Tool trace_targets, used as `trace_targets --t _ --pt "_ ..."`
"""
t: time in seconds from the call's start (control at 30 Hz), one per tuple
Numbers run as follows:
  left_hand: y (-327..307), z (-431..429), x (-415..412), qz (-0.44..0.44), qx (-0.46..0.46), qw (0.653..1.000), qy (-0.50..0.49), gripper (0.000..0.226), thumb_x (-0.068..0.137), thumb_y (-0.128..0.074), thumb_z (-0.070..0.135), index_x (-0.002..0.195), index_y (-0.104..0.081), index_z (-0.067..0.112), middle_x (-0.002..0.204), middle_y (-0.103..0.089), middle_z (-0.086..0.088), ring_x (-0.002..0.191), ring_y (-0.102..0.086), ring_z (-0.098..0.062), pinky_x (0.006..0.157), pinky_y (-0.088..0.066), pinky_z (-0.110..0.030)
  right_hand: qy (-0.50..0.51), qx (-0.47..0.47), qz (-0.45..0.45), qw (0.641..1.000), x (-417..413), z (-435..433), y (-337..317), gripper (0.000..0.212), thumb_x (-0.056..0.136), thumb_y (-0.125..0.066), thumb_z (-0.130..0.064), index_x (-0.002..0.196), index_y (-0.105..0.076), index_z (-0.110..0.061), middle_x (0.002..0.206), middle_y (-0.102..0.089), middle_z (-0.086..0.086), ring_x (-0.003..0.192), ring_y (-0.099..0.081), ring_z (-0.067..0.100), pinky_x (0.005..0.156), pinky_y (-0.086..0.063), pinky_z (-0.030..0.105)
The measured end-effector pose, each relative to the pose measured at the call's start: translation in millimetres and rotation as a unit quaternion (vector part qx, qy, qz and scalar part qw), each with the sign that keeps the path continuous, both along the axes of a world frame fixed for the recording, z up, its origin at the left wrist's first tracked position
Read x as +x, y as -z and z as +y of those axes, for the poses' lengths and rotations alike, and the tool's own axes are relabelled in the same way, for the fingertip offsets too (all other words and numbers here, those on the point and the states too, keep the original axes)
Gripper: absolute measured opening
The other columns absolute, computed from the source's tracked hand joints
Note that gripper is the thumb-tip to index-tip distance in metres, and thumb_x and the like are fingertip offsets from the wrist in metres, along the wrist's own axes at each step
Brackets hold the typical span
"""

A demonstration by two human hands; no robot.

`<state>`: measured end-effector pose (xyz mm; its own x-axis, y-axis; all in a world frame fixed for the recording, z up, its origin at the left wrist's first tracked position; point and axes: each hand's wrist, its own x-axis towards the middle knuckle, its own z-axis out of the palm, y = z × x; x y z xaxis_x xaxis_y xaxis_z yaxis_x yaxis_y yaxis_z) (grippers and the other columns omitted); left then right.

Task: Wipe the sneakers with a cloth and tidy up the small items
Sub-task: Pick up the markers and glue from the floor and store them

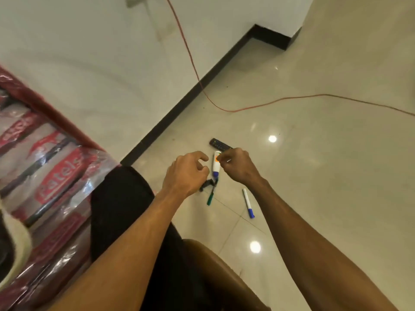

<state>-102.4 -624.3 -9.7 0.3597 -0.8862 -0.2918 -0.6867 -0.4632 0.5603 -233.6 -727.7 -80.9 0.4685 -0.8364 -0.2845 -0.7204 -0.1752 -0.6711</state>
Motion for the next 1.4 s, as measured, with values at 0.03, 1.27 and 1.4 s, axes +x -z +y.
trace_targets --t 0.03,1.27,1.4 --pt "6.2 -4.9 -5.3 0.013 0.010 1.000 0.006 0.030 0.092 -0.061 0.024 0.122 -0.063 0.027 0.103 -0.071 0.003 0.091 -0.063 -0.014 0.079 -0.048 -0.027 0.013 0.013 0.011 1.000 -6.1 -0.7 10.4 0.030 0.080 -0.055 -0.003 0.098 -0.076 -0.016 0.099 -0.074 0.001 0.093 -0.066 0.016 0.087 -0.054 0.033" --pt "170.9 -58.2 -46.7 0.190 0.184 0.964 0.020 0.044 0.089 -0.067 0.022 0.131 -0.054 0.030 0.120 -0.061 0.005 0.102 -0.060 -0.014 0.090 -0.055 -0.038 0.245 0.235 0.229 0.912 -74.3 12.3 220.5 0.034 0.088 -0.053 -0.009 0.121 -0.058 -0.015 0.119 -0.053 0.007 0.100 -0.060 0.026 0.076 -0.044 0.030" --pt "186.6 -68.9 -51.3 0.207 0.182 0.961 0.010 0.044 0.089 -0.067 0.021 0.131 -0.056 0.027 0.119 -0.063 0.002 0.100 -0.061 -0.015 0.088 -0.055 -0.035 0.259 0.217 0.256 0.906 -78.0 3.4 240.2 0.033 0.089 -0.052 -0.008 0.121 -0.058 -0.013 0.115 -0.056 0.008 0.097 -0.061 0.026 0.071 -0.041 0.028"
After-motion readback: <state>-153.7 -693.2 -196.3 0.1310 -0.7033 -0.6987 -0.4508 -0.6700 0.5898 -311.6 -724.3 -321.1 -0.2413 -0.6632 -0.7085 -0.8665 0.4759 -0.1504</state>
